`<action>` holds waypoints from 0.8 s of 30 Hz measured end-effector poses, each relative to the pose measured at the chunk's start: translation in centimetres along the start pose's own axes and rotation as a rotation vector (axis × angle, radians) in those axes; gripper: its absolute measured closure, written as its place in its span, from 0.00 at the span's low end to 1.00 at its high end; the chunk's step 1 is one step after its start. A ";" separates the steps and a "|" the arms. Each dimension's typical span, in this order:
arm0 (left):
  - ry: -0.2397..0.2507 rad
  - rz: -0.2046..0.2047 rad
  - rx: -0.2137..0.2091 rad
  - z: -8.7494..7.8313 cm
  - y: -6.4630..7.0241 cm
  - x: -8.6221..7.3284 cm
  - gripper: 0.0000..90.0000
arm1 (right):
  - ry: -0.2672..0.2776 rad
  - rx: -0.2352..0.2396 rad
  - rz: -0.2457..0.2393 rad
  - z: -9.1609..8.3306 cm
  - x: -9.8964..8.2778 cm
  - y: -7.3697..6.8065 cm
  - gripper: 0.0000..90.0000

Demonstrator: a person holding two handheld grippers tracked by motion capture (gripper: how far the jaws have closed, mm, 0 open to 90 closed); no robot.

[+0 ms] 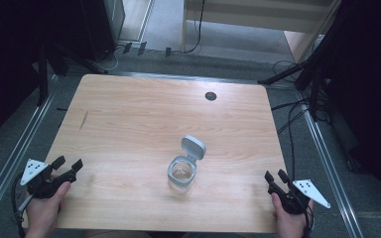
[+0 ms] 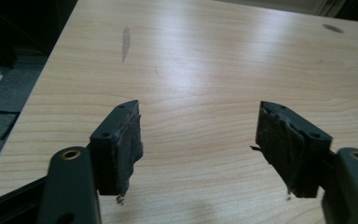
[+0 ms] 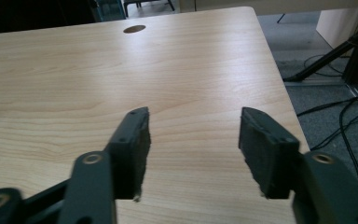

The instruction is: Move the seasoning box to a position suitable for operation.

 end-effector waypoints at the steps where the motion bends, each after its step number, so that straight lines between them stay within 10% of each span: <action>1: -0.007 0.009 0.008 0.0 0.2 0.0 0.41 | 0.000 0.000 0.000 0.0 0.0 0.0 0.61; 3: -0.017 0.009 0.029 0.2 0.5 0.1 0.50 | 0.001 0.044 0.000 -0.2 0.3 -0.9 0.67; 24: -0.085 0.103 -0.277 4.4 13.2 1.7 0.87 | -0.010 0.218 0.034 -1.5 1.6 -10.6 0.98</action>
Point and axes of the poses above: each handheld gripper's, and its own axes: z roughly forward along the jaws, x roughly out of its top, y roughly to its right, the point moved 5 cm from there along z, roughly forward along the jaws, and after that the axes turned 8 degrees about -x, right-handed, at the moved point
